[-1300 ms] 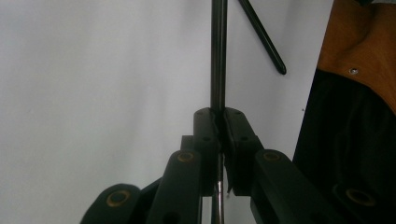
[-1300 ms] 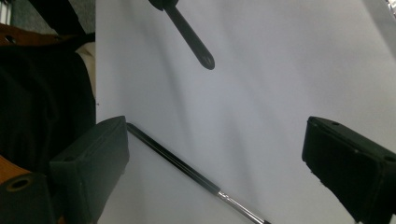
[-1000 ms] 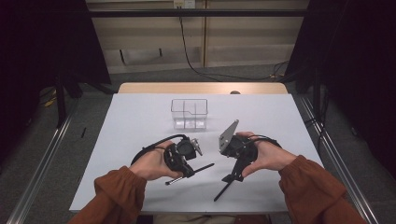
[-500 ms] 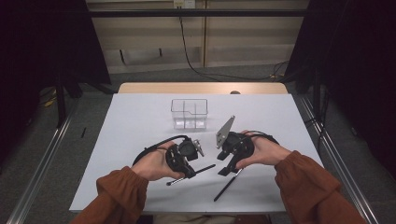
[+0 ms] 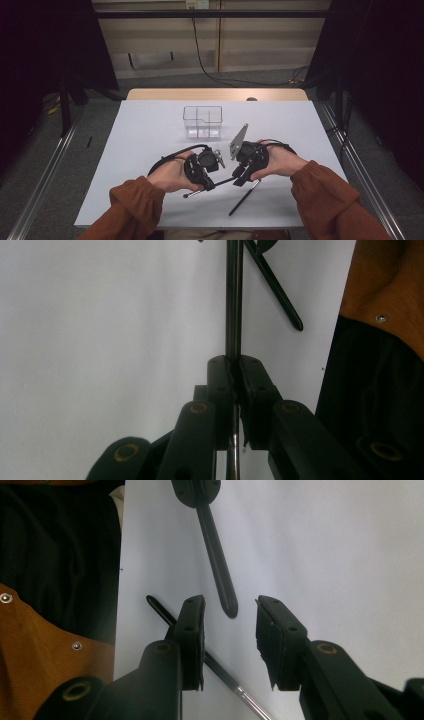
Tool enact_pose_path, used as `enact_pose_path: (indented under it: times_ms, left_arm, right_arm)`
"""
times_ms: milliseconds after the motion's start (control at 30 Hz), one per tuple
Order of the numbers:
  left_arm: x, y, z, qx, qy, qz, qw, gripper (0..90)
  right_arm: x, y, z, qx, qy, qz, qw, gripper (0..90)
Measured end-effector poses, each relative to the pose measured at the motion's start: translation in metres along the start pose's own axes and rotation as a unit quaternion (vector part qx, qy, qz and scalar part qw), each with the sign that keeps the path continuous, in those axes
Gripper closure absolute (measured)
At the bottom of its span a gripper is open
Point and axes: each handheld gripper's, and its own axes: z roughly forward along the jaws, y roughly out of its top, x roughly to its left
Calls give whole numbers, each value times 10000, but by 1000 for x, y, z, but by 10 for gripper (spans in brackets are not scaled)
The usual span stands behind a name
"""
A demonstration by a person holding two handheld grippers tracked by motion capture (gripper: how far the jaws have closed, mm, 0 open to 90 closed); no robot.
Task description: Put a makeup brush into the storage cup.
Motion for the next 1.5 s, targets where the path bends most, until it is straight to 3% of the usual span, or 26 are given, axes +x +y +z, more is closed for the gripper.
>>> enact_pose_path:
  times_ms: [100, 200, 267, 300, 333, 433, 467, 533, 600, 633, 700, 733, 767, 900, 933, 1000, 1033, 1100, 1133, 1167, 1267, 1367, 1500]
  left_arm:
    - [-1, 0, 1, -61, 7, -36, 10000, 847]
    - [1, 0, 0, 78, 1, 185, 9998, 847]
    - [-2, 0, 2, -120, 44, -29, 9999, 847]
    - [-1, 0, 1, -116, 169, 71, 9998, 846]
    - [-1, -1, 1, -93, 91, 23, 9999, 846]
    - [2, -1, -1, 92, 54, 230, 9997, 846]
    - [-3, -1, 3, -221, 36, -113, 9997, 846]
    - [-1, -1, 2, -63, -29, 153, 9999, 846]
    - [-3, -1, 4, -128, 23, 43, 9999, 846]
    - [-2, -1, 3, -15, -2, 160, 9999, 846]
    - [-3, -2, 4, -138, 24, 38, 9999, 846]
    - [-1, -2, 2, -77, 44, 139, 9999, 845]
    - [-1, -2, 2, -86, -43, 134, 9999, 845]
    - [0, -3, 1, -141, -1, 198, 9997, 840]
    - [-1, -4, 2, -255, 14, 50, 9997, 838]
    - [2, -4, 0, -149, 14, 182, 9997, 834]
    - [0, -6, 2, -303, 36, 33, 9995, 830]
    - [2, -8, 2, -391, 5, -18, 9992, 823]
    - [5, -9, 0, -325, -29, 116, 9994, 821]
    - [5, -10, 1, -399, -41, 70, 9992, 817]
    - [5, -14, 1, -522, -18, -28, 9986, 779]
    - [5, -15, -1, -550, -61, 72, 9984, 738]
    - [6, -18, 0, -623, -7, 45, 9980, 652]
  right_arm:
    - [1, 2, 1, -4, 37, 5, 10000, 671]
    - [1, 4, 3, -49, 78, -8, 10000, 672]
    - [2, 6, 5, -53, 127, 33, 9999, 686]
    - [1, 6, 6, 9, 153, -38, 9999, 698]
    - [2, 7, 7, -29, 148, 8, 9999, 723]
    - [0, 8, 8, 6, 214, -35, 9998, 774]
    - [1, 8, 9, 24, 229, -27, 9997, 786]
    - [0, 8, 10, 29, 259, -99, 9996, 808]
    - [0, 8, 12, 64, 255, -156, 9995, 825]
    - [0, 8, 12, 88, 271, -147, 9995, 827]
    - [1, 8, 12, 115, 273, -136, 9995, 834]
    - [1, 8, 12, 83, 242, -164, 9995, 835]
    - [1, 8, 11, 67, 273, -102, 9996, 836]
    - [1, 7, 9, 17, 298, -158, 9994, 841]
    - [0, 7, 9, 9, 301, -166, 9994, 842]
    - [0, 7, 9, -10, 300, -154, 9994, 842]
    - [0, 7, 9, -13, 278, -145, 9995, 843]
    - [0, 6, 9, -80, 258, -173, 9995, 844]
    - [1, 6, 8, -100, 256, -172, 9995, 845]
    - [1, 6, 8, -109, 264, -180, 9994, 845]
    - [1, 6, 9, -99, 239, -173, 9995, 846]
    - [1, 5, 9, -90, 233, -151, 9996, 846]
    - [1, 5, 9, -79, 233, -156, 9996, 846]
